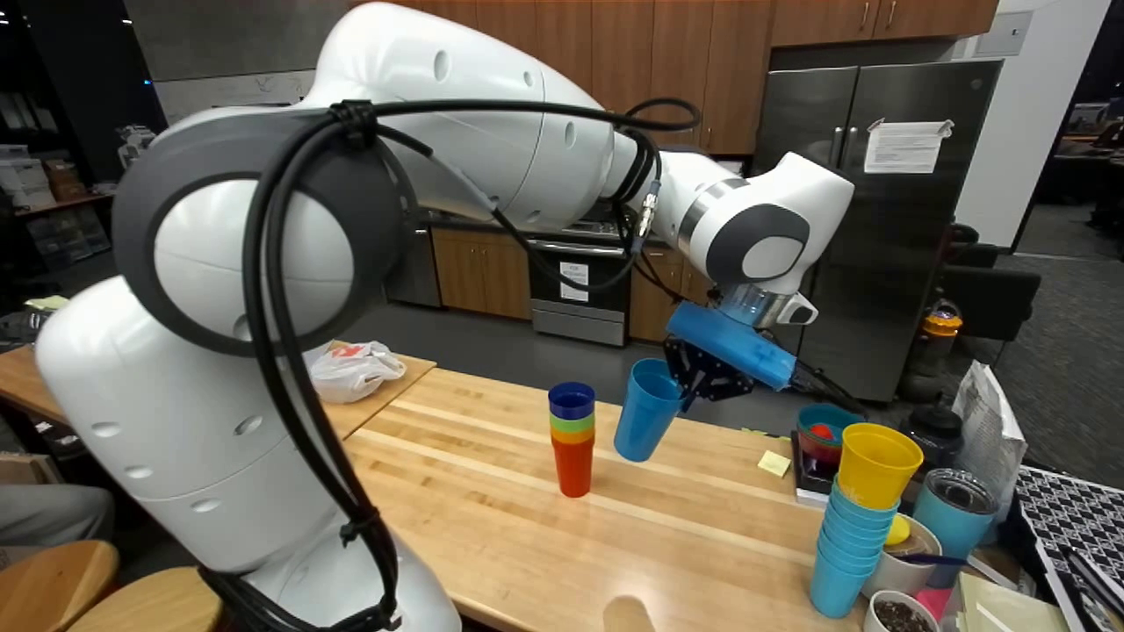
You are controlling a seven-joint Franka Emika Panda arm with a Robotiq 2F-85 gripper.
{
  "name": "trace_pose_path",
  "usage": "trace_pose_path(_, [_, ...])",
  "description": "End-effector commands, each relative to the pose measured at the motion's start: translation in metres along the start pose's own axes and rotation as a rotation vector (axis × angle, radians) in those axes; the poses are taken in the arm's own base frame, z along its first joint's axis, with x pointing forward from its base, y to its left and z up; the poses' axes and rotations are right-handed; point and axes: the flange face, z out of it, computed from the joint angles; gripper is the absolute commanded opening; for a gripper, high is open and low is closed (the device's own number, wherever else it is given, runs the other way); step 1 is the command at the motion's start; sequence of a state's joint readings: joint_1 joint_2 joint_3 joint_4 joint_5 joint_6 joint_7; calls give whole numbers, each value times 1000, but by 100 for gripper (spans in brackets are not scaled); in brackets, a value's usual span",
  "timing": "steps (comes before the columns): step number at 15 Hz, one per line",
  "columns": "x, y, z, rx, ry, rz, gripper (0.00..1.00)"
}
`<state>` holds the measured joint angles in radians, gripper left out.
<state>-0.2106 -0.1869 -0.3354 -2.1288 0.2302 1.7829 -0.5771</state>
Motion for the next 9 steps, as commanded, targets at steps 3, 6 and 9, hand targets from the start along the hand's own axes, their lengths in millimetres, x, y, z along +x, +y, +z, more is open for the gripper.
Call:
trace_pose_path(3, [-6,13,-15,-98,-52,41,1])
trace_pose_path(6, [-5,12,-15,-152,-75,57,1])
trace_pose_path(9, [-4,10,-10,-181,-98,64,1])
